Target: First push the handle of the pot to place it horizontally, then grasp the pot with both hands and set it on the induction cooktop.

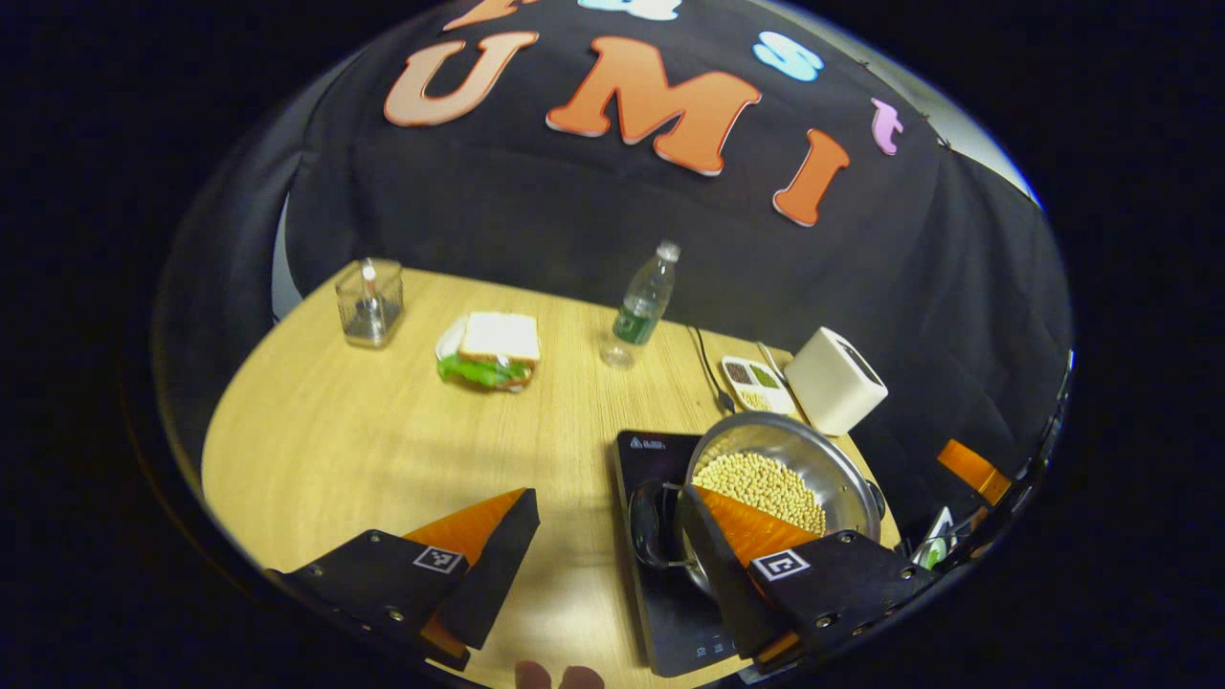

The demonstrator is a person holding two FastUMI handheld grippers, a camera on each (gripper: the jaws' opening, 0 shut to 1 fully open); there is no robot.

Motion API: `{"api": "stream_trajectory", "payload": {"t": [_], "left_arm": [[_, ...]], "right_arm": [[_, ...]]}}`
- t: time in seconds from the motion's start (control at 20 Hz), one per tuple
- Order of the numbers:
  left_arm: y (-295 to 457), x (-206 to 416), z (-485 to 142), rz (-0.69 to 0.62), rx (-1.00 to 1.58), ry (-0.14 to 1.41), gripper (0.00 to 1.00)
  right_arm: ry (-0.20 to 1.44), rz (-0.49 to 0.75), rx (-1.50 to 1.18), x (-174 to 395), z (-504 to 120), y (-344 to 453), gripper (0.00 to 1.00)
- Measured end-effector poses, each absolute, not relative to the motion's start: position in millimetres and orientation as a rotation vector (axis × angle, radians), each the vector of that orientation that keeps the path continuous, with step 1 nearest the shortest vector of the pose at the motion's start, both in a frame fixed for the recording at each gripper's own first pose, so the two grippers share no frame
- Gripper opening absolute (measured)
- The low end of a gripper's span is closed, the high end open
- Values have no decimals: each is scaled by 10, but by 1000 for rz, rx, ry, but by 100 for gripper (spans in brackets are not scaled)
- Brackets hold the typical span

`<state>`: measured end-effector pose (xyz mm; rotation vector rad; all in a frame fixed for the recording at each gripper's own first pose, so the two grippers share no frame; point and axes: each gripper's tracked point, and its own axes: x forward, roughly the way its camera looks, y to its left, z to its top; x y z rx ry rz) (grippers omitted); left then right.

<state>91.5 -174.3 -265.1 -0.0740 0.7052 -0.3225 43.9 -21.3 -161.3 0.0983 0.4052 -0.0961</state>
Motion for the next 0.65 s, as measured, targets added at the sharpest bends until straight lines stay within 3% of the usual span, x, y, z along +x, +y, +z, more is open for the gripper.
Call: {"api": "stream_trajectory", "payload": {"t": [0.3, 0.35, 0.4, 0.65], "left_arm": [[-1466, 659, -1031, -272, -24, 295, 93], [-1380, 573, -851, -252, 11, 241, 92], [-1284, 499, -689, -222, 45, 191, 93], [-1210, 112, -326, -188, 109, 101, 89]], "right_arm": [[187, -36, 59, 135, -599, 2, 95], [149, -30, 55, 70, -458, 24, 100], [112, -27, 53, 9, -356, 11, 95], [39, -23, 63, -145, -174, -23, 95]]}}
